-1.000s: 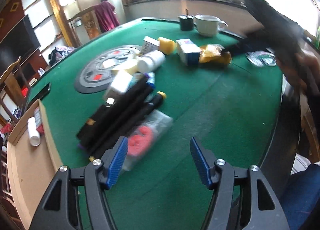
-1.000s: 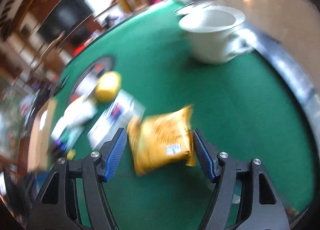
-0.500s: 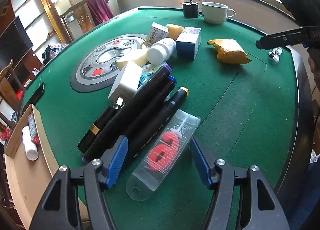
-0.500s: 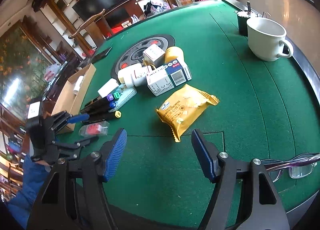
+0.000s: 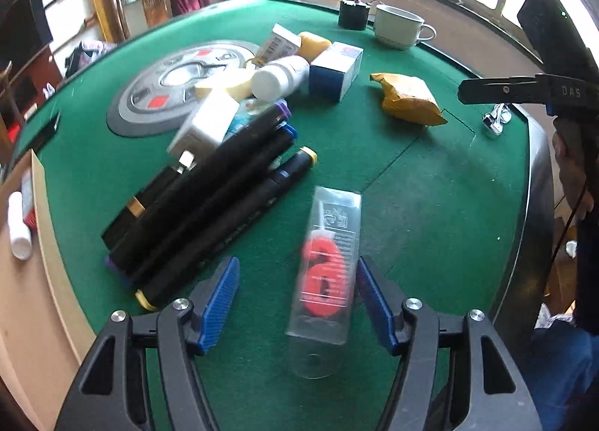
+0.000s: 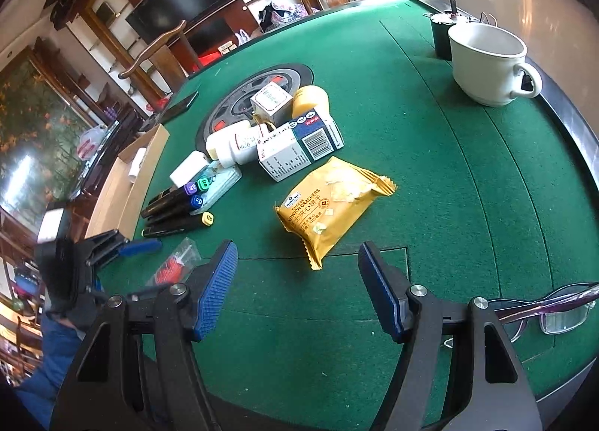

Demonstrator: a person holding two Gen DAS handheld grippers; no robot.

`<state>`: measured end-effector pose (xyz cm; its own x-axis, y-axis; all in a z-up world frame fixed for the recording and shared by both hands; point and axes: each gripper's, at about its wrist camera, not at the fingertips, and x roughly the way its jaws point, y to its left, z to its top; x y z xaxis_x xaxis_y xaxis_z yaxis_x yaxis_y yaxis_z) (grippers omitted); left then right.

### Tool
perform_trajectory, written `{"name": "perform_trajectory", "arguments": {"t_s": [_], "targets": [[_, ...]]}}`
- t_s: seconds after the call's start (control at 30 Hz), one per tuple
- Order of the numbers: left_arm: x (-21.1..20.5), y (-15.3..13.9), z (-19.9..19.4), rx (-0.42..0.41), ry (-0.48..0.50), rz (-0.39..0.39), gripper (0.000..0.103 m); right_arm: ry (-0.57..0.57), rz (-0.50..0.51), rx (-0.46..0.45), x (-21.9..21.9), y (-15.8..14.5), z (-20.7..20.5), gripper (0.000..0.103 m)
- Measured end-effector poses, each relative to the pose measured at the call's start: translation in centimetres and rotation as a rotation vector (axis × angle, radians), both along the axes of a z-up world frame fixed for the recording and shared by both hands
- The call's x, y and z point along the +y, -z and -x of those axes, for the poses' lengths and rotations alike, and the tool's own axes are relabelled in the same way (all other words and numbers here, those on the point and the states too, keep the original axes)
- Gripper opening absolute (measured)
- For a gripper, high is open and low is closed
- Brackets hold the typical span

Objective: Organize objects
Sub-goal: 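Grasp the clear red-item case with the left tool while the right tool grasps the yellow cracker packet, then carry the clear case and yellow cracker packet over the cardboard tray with both tools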

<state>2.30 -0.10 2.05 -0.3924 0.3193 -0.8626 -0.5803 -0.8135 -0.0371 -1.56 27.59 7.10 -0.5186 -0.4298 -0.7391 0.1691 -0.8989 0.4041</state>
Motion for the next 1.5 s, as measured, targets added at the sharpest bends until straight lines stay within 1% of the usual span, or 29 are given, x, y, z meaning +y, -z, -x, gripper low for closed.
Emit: {"name": "perform_trajectory", "arguments": {"t_s": [0.07,0.13,0.17,0.2,0.23,0.27,0.4,0.5,0.57,0.6,0.63,0.67,0.7,0.73,0.77,0.8,0.83,0.93,1.07,1.17,1.3,1.5], "targets": [[1.0,0.2,-0.6,0.029,-0.005,0.025,0.065,0.012,-0.017,0.0,-0.1,0.0,0.2,0.068],[1.7,0.2,-1.0,0.063,-0.029,0.045,0.063,0.023,-0.03,-0.001,-0.2,0.1,0.5,0.068],[2.2,0.1,-1.1,0.088,-0.054,0.061,0.055,0.033,-0.045,-0.001,-0.3,0.1,0.6,0.068],[2.5,0.2,-1.0,0.103,-0.071,0.069,0.051,0.045,-0.058,-0.006,-0.3,0.2,0.9,0.068],[2.7,0.1,-1.1,0.113,-0.087,0.077,0.041,0.057,-0.058,-0.018,-0.3,0.3,1.2,0.068],[3.0,0.1,-1.1,0.123,-0.1,0.082,0.037,0.077,-0.036,-0.039,-0.1,0.5,1.6,0.068],[3.6,0.2,-1.8,0.172,-0.131,0.118,0.034,0.157,0.045,-0.099,0.0,1.0,2.7,0.068],[3.8,0.2,-2.0,0.191,-0.148,0.133,0.033,0.208,0.034,-0.162,-1.0,1.7,3.9,0.068],[3.9,0.2,-2.0,0.198,-0.159,0.135,0.033,0.24,-0.025,-0.19,-1.9,2.1,4.8,0.068],[3.9,0.2,-2.1,0.203,-0.163,0.135,0.032,0.261,-0.061,-0.186,-2.4,2.2,5.2,0.068],[4.0,0.2,-2.2,0.206,-0.162,0.132,0.028,0.274,-0.093,-0.181,-2.8,2.4,5.5,0.068],[3.9,0.2,-2.3,0.206,-0.162,0.127,0.027,0.273,-0.124,-0.175,-3.2,2.5,5.7,0.068],[3.9,0.2,-2.3,0.21,-0.162,0.121,0.027,0.259,-0.179,-0.137,-3.9,2.5,5.8,0.067],[3.8,0.3,-2.3,0.209,-0.161,0.112,0.027,0.245,-0.219,-0.122,-4.3,2.6,5.7,0.054],[3.5,0.2,-2.2,0.198,-0.166,0.095,0.027,0.231,-0.247,-0.1,-4.6,2.6,5.4,0.049],[3.1,0.2,-2.1,0.179,-0.169,0.072,0.027,0.223,-0.253,-0.085,-4.6,2.6,5.1,0.045],[2.7,0.1,-2.0,0.164,-0.171,0.048,0.027,0.215,-0.241,-0.077,-4.4,2.5,4.8,0.044],[1.7,-0.3,-2.1,0.12,-0.174,-0.041,0.027,0.21,-0.181,-0.058,-3.3,2.3,3.5,0.044],[0.5,-1.1,-2.2,0.11,-0.203,-0.09,0.027,0.2,-0.116,-0.03,-2.8,1.7,1.9,0.044],[-0.4,-1.8,-2.3,0.119,-0.23,-0.111,0.027,0.169,-0.074,0.016,-3.3,0.7,0.8,0.044],[-1.7,-2.7,-2.3,0.137,-0.261,-0.139,0.027,0.098,-0.061,0.057,-5.3,-0.4,-0.2,0.044],[-4.2,-4.1,-2.5,0.166,-0.308,-0.175,0.027,0.005,-0.051,0.054,-8.8,-0.9,-0.5,0.044]]}}
